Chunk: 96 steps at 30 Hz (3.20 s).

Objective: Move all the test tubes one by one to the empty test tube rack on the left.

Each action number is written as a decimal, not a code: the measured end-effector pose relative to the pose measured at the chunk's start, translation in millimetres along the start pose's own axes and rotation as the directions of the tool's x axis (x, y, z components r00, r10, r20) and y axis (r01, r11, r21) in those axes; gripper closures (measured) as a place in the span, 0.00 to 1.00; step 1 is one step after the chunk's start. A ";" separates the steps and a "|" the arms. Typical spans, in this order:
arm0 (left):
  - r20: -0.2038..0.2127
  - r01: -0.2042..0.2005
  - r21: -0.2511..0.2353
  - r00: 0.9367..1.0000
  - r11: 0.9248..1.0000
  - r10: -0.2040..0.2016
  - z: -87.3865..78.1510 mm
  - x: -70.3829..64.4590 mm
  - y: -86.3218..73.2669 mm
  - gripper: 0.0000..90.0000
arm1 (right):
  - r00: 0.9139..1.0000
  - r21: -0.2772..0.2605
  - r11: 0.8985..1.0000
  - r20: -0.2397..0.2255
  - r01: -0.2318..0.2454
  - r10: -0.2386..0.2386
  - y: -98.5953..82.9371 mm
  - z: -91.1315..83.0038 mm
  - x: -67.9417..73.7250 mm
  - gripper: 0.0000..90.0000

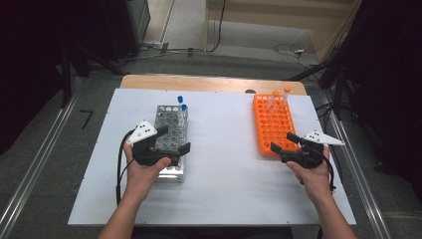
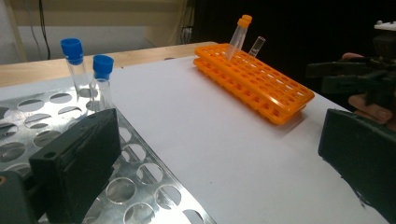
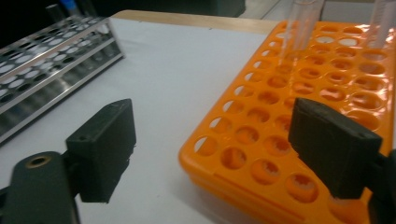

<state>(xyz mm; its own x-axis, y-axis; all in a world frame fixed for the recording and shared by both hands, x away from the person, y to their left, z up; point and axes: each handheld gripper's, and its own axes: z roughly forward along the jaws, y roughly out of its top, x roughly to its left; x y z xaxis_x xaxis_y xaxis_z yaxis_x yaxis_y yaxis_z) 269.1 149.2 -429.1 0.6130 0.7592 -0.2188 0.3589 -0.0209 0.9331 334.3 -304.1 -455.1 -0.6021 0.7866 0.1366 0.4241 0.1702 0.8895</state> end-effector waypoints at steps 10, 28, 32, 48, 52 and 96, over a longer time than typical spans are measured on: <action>0.010 0.006 0.001 1.000 1.000 -0.006 -4.5 -1.6 -7.4 0.00 | 0.994 -0.005 0.998 0.087 -0.063 0.063 12.5 32.1 -17.2 0.47; 0.017 0.007 -0.002 1.000 1.000 -0.007 -7.7 -0.5 -8.3 0.00 | 0.973 0.062 0.984 0.172 -0.166 0.153 41.6 83.3 -40.3 0.68; 0.014 0.012 -0.008 1.000 1.000 -0.012 -9.1 0.2 -7.9 0.00 | 0.970 0.113 0.980 0.197 -0.164 0.139 45.6 90.0 -39.8 0.71; 0.018 0.013 -0.004 1.000 1.000 -0.013 -8.6 -2.0 -6.4 0.00 | 0.963 0.156 0.976 0.247 -0.151 0.109 54.2 98.9 -37.8 0.69; 0.019 0.015 0.001 1.000 1.000 -0.015 -7.8 -1.6 -6.6 0.00 | 0.962 0.139 0.979 0.248 -0.152 0.114 56.8 97.6 -36.6 0.68; 0.050 -0.046 0.005 0.998 0.999 0.046 6.9 -20.2 4.2 0.00 | 0.999 -0.034 0.999 0.044 0.012 -0.010 65.3 36.9 3.0 0.82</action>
<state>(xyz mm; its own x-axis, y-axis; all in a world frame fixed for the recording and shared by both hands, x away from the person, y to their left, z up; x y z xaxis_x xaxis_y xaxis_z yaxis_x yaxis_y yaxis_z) 263.0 129.3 -422.7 0.6630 0.7242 -0.1899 0.3340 -0.0591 0.9407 385.1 -268.7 -412.7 -0.5764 0.8100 0.1081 0.3934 0.1591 0.9055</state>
